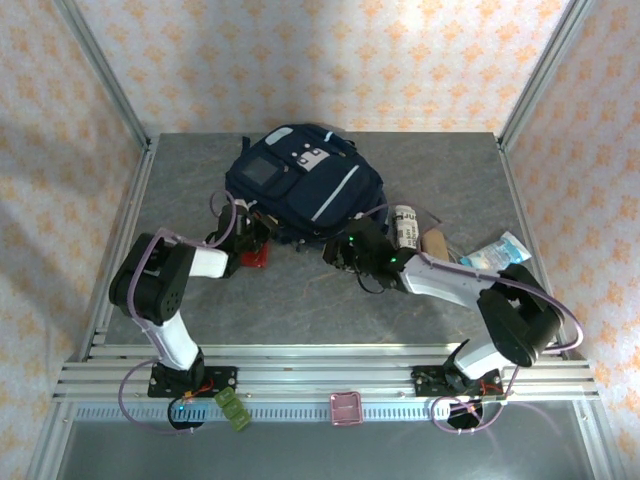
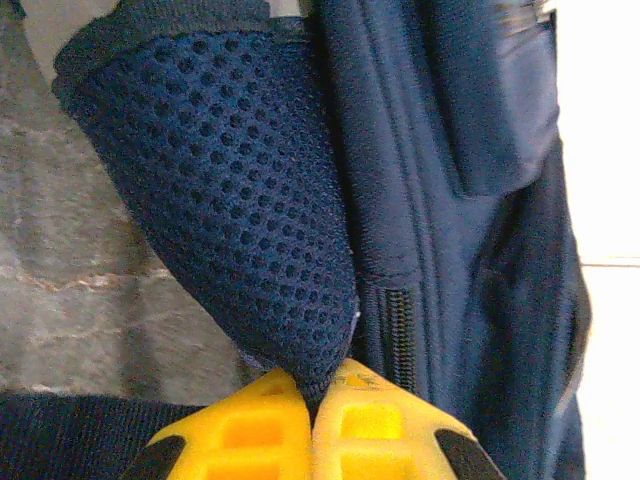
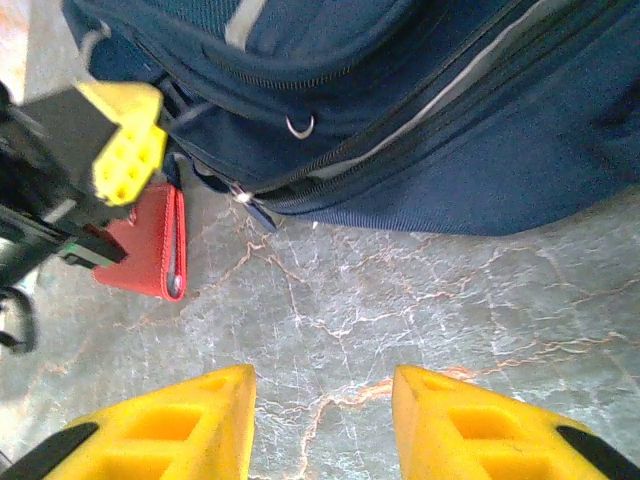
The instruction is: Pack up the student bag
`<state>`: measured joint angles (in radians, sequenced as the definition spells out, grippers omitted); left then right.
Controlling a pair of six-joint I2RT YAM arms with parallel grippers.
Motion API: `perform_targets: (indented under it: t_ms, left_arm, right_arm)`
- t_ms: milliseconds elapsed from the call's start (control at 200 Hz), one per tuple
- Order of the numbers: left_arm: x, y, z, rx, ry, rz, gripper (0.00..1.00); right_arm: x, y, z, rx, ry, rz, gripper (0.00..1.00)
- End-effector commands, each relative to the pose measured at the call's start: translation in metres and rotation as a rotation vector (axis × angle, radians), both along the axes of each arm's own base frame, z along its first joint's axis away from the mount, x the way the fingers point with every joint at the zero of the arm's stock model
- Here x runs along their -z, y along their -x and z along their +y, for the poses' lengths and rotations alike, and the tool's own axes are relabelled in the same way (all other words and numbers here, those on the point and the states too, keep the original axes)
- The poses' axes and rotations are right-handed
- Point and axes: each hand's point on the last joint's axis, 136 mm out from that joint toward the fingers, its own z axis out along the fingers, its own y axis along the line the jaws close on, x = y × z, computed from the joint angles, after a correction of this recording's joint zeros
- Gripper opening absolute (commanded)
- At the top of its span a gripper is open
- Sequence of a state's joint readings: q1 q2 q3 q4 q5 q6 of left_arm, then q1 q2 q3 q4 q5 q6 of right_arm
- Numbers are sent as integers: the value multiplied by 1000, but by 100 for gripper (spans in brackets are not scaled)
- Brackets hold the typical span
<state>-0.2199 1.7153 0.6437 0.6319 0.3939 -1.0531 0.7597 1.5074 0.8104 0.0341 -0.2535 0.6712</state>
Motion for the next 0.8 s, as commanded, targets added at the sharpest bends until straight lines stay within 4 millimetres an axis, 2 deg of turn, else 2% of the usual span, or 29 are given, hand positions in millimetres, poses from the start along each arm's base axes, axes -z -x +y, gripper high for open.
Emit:
perform_targets:
  t_ms: [0,130,345,646,736,796]
  left_arm:
    - [-45,3,-5,23,53,-90,0]
    - [-70,13,-5,19,62,-130,0]
    - [-77,30,-19,48,97,-138,0]
    - [-86,37,-39,86,131,-158,0]
    - [-87,36,-39,84,132,-165,0]
    - [-88,36,-39,82,133,-169,0]
  right_arm:
    - [-10,-6,24,-56,27,-55,40]
    - [-5,-7,44,-83,55,-68,43]
    - [-7,-23,61,-42,80,-94,45]
    - [-4,-56,38,198,293,-50,46]
    - [-2,-61,31,239,345,-59,39]
    - [-3,-63,24,263,370,-73,27]
